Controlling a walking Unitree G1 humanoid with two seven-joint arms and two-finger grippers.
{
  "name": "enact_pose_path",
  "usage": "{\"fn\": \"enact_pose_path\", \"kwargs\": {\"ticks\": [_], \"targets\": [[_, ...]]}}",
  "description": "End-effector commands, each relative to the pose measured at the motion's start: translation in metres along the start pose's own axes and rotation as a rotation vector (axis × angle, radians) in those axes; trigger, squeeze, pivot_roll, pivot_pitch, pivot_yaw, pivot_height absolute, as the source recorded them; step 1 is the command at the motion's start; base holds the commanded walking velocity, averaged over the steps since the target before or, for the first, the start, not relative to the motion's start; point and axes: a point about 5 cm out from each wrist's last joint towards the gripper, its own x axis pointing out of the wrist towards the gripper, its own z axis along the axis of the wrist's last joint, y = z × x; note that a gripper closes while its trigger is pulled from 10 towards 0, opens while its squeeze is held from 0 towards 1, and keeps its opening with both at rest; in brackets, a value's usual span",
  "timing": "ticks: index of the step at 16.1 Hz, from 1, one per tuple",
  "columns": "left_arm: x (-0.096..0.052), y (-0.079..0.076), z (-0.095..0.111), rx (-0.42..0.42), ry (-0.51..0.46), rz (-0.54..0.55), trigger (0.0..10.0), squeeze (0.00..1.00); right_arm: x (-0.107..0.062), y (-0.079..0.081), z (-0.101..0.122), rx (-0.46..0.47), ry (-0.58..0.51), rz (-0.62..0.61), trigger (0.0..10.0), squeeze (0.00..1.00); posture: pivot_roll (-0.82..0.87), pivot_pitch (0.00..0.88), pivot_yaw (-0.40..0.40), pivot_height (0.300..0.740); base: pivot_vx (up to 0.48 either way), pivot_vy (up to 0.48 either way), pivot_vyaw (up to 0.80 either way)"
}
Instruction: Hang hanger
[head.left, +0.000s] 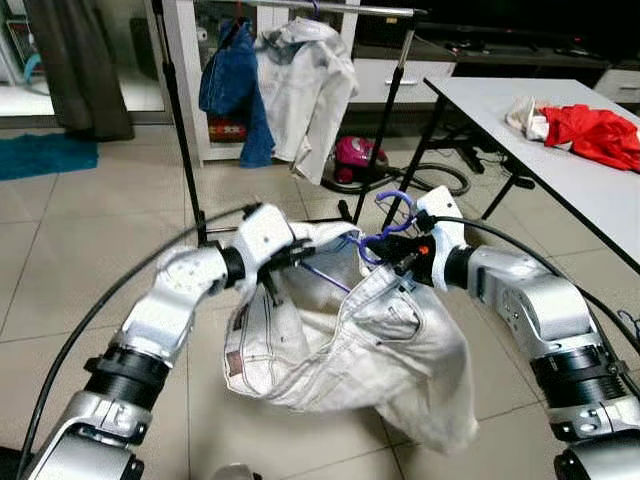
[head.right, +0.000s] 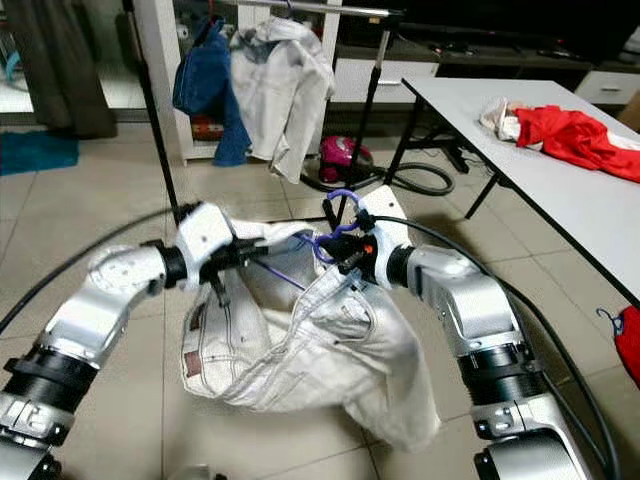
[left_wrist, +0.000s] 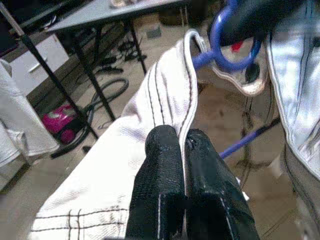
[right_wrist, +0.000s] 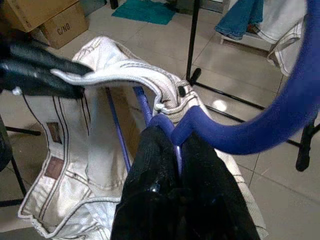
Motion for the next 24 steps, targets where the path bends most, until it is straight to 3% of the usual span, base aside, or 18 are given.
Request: {"fn": "enact_pose_path", "kwargs": {"ticks": [1, 4, 5, 11, 13, 14, 15, 16, 17, 21, 24], "targets": [[0.008, -0.015, -0.004, 0.044, 0.043, -0.056, 0.0, 0.0, -0.007, -0.009, 0.027, -0.008, -0.112, -0.051, 0.0, 0.0, 0.06, 0.0, -0.094, 0.74, 0.0, 0.0, 0.0], [0.004, -0.023, -0.036, 0.08, 0.237, -0.04, 0.0, 0.0, -0.01, -0.014, 0.033, 0.012, -0.143, -0.088, 0.0, 0.0, 0.06, 0.0, -0.094, 0.74, 0.0, 0.0, 0.0], [0.003, -0.023, -0.039, 0.083, 0.256, -0.035, 0.0, 0.0, -0.01, -0.014, 0.033, 0.015, -0.146, -0.093, 0.0, 0.0, 0.06, 0.0, -0.094, 0.74, 0.0, 0.0, 0.0], [0.011, -0.039, -0.04, 0.048, 0.217, -0.027, 0.0, 0.0, -0.012, -0.02, 0.04, 0.068, -0.203, -0.144, 0.0, 0.0, 0.06, 0.0, -0.09, 0.74, 0.0, 0.0, 0.0], [0.013, -0.044, -0.041, 0.042, 0.215, -0.03, 1.9, 0.0, -0.012, -0.022, 0.042, 0.073, -0.212, -0.153, 0.0, 0.0, 0.06, 0.0, -0.09, 0.74, 0.0, 0.0, 0.0], [0.015, -0.045, -0.042, 0.037, 0.212, -0.023, 4.0, 0.0, -0.012, -0.022, 0.042, 0.074, -0.214, -0.154, 0.0, 0.0, 0.06, 0.0, -0.09, 0.74, 0.0, 0.0, 0.0], [0.016, -0.044, -0.042, 0.023, 0.205, 0.007, 9.5, 0.0, -0.012, -0.021, 0.042, 0.074, -0.215, -0.153, 0.0, 0.0, 0.06, 0.0, -0.09, 0.74, 0.0, 0.0, 0.0], [0.017, -0.039, -0.038, -0.051, 0.147, 0.038, 10.0, 0.0, -0.011, -0.02, 0.041, 0.072, -0.214, -0.147, 0.0, 0.0, 0.06, 0.0, -0.09, 0.74, 0.0, 0.0, 0.0], [0.016, -0.035, -0.028, -0.126, 0.059, 0.053, 10.0, 1.0, -0.011, -0.018, 0.04, 0.074, -0.213, -0.144, 0.0, 0.0, 0.06, 0.0, -0.091, 0.74, 0.0, 0.0, 0.0], [0.008, -0.035, -0.008, -0.213, -0.093, -0.011, 10.0, 1.0, -0.012, -0.019, 0.032, 0.087, -0.206, -0.167, 0.0, 0.0, 0.06, 0.0, -0.088, 0.74, 0.0, 0.0, 0.0], [0.003, -0.037, 0.007, -0.229, -0.185, -0.032, 10.0, 1.0, -0.013, -0.02, 0.026, 0.075, -0.187, -0.197, 0.0, 0.0, 0.06, 0.0, -0.08, 0.74, 0.0, 0.0, 0.0]]}}
